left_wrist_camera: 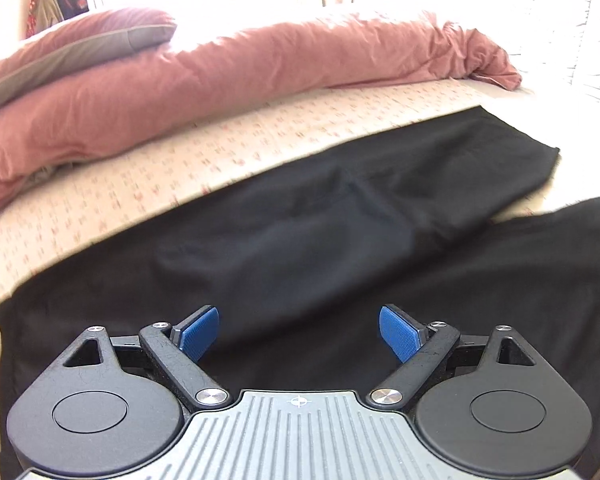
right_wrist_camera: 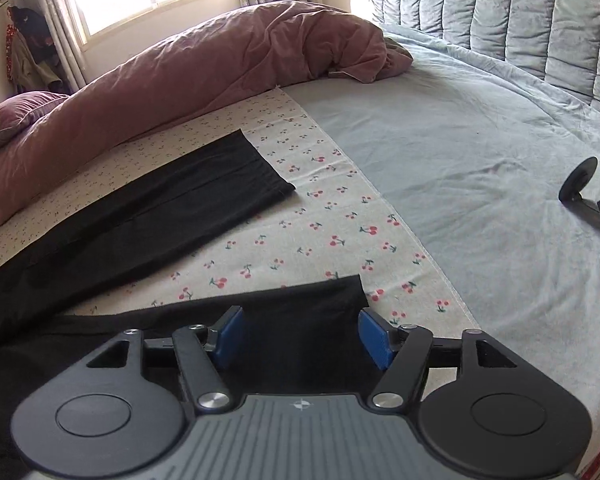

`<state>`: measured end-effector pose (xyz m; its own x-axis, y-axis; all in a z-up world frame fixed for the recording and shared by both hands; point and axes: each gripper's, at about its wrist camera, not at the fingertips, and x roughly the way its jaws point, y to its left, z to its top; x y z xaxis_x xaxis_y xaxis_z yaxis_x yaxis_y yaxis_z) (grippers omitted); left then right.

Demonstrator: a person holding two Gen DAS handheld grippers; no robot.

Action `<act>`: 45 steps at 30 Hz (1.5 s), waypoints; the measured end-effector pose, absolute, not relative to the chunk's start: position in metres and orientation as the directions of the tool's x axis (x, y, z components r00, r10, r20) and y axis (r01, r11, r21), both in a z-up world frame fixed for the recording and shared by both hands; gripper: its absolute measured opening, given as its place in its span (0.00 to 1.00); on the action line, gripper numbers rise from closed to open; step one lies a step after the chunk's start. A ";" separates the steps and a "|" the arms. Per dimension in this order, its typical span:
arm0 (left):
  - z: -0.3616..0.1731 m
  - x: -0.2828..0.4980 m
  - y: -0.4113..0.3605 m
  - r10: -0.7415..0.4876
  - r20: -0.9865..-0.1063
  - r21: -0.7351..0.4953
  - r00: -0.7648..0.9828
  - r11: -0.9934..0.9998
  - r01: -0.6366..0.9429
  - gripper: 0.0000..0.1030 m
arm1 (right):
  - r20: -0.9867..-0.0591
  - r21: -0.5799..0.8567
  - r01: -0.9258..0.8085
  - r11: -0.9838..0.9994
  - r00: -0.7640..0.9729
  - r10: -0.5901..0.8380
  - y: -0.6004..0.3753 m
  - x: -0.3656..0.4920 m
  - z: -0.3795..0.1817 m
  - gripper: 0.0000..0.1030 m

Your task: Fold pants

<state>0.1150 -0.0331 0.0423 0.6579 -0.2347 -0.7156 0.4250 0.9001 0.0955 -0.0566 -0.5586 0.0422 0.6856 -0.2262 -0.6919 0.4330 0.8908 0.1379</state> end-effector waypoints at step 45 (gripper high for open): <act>-0.018 0.342 0.020 -0.418 -0.610 -0.157 0.674 0.897 0.414 0.00 | -0.500 0.198 0.486 0.851 0.797 -0.339 -0.602 0.263 -0.003 0.02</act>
<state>0.3422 0.0202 -0.0180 0.6735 -0.4175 -0.6099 0.4137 0.8968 -0.1570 0.2632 -0.6020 -0.0033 0.7969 -0.3390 -0.5000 0.4863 0.8511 0.1979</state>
